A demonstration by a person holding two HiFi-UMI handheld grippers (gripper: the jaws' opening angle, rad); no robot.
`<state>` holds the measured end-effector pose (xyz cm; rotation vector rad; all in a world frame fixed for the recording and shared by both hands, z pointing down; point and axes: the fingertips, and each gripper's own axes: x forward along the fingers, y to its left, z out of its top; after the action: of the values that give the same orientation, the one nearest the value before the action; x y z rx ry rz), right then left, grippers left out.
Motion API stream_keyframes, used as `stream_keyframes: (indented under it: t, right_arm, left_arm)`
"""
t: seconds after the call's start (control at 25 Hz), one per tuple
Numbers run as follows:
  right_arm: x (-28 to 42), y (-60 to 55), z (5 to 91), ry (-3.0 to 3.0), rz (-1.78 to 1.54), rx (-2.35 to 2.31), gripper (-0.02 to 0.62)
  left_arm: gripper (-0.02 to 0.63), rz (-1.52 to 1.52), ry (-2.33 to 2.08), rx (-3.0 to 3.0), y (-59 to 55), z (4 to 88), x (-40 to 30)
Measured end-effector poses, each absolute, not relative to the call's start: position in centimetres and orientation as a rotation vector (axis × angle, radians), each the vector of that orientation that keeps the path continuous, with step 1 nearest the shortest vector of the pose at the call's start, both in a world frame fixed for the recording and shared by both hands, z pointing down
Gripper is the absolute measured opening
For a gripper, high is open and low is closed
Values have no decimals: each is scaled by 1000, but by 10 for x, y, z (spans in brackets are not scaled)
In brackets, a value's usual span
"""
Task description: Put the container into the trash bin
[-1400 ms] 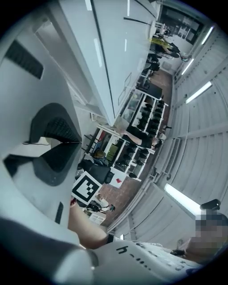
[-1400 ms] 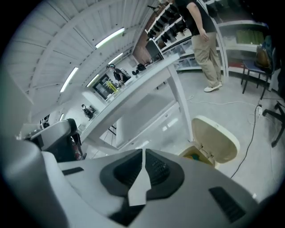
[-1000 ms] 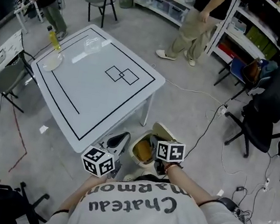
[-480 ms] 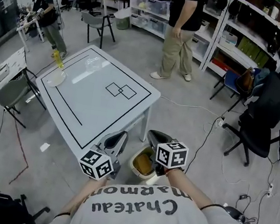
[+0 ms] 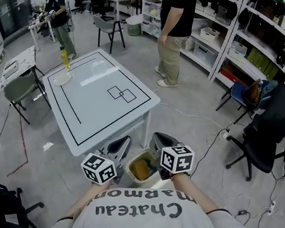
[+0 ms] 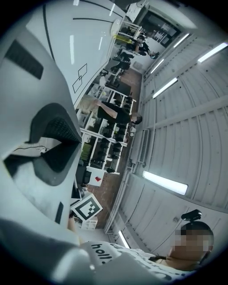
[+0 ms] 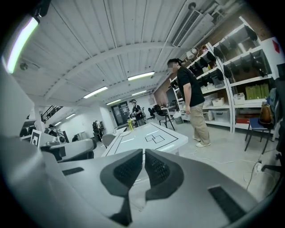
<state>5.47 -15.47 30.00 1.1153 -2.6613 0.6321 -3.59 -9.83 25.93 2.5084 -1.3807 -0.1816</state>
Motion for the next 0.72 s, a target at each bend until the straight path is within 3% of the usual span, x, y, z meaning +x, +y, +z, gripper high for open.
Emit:
stream_keyframes:
  t: [0.72]
  right_arm:
    - [174, -116, 306, -2712, 702, 868, 35]
  left_arm:
    - [25, -252, -1647, 2322, -37, 267, 80]
